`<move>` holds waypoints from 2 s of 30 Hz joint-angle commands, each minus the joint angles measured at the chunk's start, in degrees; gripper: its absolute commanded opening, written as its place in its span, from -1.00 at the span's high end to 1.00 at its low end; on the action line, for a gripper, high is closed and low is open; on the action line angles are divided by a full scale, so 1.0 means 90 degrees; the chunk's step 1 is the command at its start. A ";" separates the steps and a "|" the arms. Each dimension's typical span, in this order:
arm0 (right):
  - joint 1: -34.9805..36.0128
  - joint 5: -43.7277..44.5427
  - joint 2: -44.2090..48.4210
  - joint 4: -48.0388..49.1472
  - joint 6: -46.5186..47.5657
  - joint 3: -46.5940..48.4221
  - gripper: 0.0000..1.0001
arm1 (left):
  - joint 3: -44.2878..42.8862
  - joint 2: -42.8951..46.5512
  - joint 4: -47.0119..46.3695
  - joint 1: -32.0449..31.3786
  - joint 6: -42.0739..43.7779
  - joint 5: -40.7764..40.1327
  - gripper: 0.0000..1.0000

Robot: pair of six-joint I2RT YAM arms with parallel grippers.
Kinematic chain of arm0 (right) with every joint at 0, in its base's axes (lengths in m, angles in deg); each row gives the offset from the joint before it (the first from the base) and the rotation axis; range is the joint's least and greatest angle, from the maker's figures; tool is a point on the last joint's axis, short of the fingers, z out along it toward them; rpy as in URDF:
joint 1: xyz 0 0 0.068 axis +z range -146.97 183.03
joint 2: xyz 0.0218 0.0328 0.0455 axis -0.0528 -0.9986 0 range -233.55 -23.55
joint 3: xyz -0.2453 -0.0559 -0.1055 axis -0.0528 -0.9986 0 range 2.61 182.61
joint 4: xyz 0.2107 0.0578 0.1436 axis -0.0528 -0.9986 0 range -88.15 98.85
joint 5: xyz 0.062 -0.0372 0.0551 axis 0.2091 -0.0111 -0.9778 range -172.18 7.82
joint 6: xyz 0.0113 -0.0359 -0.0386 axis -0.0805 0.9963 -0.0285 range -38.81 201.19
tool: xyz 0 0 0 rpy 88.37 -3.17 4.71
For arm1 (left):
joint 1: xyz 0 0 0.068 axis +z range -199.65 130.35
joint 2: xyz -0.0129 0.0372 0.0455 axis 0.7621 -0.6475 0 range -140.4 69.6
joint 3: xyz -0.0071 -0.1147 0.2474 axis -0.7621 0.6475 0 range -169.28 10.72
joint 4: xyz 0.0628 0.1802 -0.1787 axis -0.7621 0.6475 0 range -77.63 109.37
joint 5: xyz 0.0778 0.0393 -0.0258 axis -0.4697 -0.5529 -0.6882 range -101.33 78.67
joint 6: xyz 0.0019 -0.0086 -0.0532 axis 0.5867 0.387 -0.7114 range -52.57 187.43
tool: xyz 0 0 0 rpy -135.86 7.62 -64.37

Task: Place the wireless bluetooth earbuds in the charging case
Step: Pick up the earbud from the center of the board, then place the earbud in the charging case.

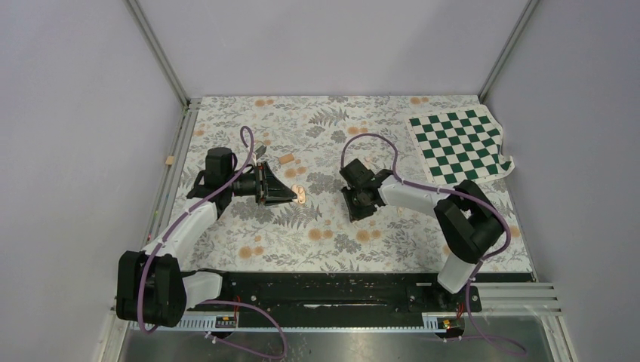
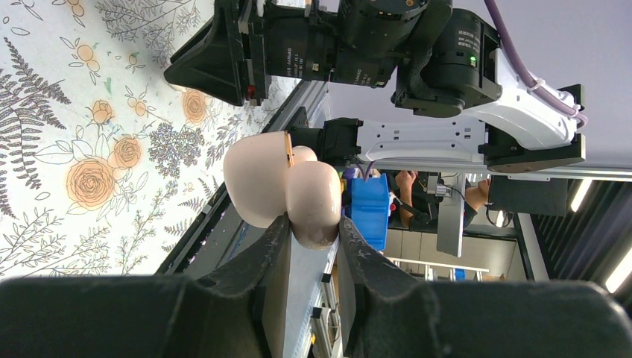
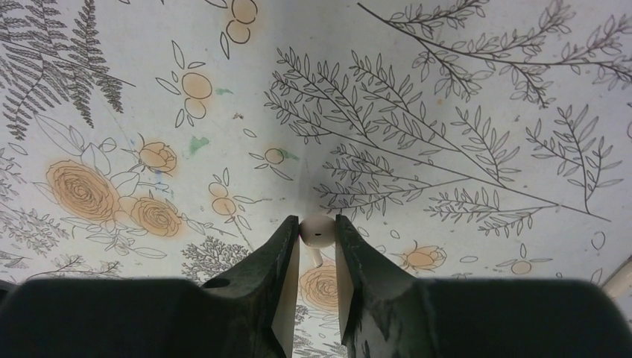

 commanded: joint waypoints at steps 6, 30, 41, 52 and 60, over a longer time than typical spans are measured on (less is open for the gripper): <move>-0.0153 0.0069 0.1230 0.0137 -0.0741 0.0146 0.93 | 0.0028 0.0116 -0.0197 -0.0052 0.0022 -0.0080 1.00; -0.0046 0.1260 0.4241 0.4496 -0.2816 -0.2227 1.00 | 0.1731 -0.1565 -0.7775 -0.1822 -0.5979 -0.3187 1.00; 0.0353 0.1933 0.4382 0.4957 -0.2925 -0.2275 1.00 | 0.1563 -0.1211 -0.7185 -0.2030 -0.5929 -0.3982 1.00; 0.0509 0.1917 0.4910 0.5265 -0.2267 -0.2408 1.00 | 0.0493 -0.3095 -0.9832 -0.2022 -0.7139 -0.1555 1.00; 0.0509 0.1839 0.5767 0.4726 -0.1843 -0.2598 1.00 | 0.0088 -0.2913 -0.9278 -0.2050 -0.6378 -0.0713 1.00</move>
